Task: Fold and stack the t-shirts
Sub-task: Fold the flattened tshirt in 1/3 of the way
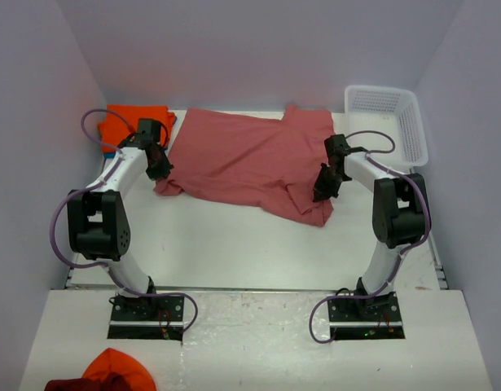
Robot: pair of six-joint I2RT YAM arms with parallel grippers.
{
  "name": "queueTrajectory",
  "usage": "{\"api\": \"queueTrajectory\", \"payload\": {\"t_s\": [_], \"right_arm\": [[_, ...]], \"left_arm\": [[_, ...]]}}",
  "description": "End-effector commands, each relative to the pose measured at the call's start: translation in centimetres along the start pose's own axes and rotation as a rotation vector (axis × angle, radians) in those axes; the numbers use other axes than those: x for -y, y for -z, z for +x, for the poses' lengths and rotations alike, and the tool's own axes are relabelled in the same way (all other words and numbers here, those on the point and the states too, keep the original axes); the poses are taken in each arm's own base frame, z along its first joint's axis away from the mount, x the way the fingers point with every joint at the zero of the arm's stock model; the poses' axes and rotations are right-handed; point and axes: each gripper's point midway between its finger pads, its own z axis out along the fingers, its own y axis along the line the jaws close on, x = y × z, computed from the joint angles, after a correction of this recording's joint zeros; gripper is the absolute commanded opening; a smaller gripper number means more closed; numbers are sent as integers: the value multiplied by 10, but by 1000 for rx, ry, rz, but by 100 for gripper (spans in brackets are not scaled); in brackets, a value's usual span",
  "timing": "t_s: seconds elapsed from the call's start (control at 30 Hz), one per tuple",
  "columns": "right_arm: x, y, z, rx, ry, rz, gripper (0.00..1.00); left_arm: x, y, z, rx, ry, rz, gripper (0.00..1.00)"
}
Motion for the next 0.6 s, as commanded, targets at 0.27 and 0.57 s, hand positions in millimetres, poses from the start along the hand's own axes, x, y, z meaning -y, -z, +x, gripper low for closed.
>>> {"api": "queueTrajectory", "payload": {"t_s": [0.27, 0.57], "right_arm": [[-13, 16, -20, 56, 33, -31, 7], [-3, 10, -8, 12, -11, 10, 42]], "left_arm": [[4, -2, -4, 21, -4, 14, 0], [7, 2, -5, 23, 0, 36, 0]]}}
